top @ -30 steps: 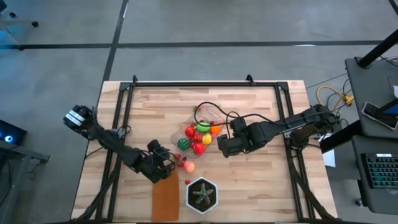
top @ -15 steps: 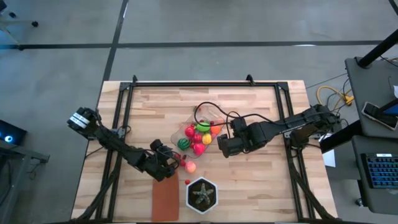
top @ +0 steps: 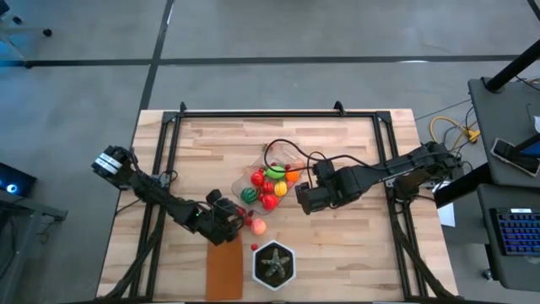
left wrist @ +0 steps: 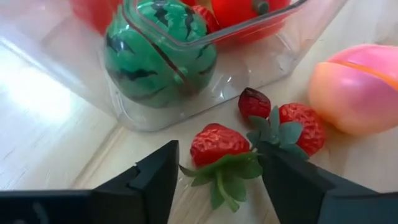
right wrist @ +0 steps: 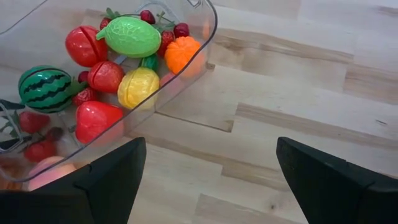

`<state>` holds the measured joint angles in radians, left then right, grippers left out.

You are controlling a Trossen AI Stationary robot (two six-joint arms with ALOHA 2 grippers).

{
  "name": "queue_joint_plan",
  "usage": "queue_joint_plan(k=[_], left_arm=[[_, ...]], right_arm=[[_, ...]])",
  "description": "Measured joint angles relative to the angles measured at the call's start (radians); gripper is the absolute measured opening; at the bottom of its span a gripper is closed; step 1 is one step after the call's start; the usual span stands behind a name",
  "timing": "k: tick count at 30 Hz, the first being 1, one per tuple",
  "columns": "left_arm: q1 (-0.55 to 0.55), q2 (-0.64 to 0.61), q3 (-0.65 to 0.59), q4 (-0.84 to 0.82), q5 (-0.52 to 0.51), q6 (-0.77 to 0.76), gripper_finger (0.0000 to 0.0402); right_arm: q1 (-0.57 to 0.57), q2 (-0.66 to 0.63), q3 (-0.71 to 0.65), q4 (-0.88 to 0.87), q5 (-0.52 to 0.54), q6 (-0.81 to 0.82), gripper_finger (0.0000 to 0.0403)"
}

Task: Pick and placing Produce into tupperware
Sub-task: Put the red strawberry into the transparent bin

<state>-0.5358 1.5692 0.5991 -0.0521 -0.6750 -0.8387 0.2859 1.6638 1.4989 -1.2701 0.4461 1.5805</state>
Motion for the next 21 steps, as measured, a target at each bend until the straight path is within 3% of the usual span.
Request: queue_joint_plan(k=[13,21], left_arm=[[0.036,0.0,-0.024,0.071,0.054,0.071,0.0143],[0.039,-0.013,-0.022,0.067,0.098,0.096,0.0134]], right_arm=[[0.0,0.0,-0.014,0.003,0.0,0.009,0.0352],[0.0,0.0,-0.015,0.003,0.0,0.008,0.0352]])
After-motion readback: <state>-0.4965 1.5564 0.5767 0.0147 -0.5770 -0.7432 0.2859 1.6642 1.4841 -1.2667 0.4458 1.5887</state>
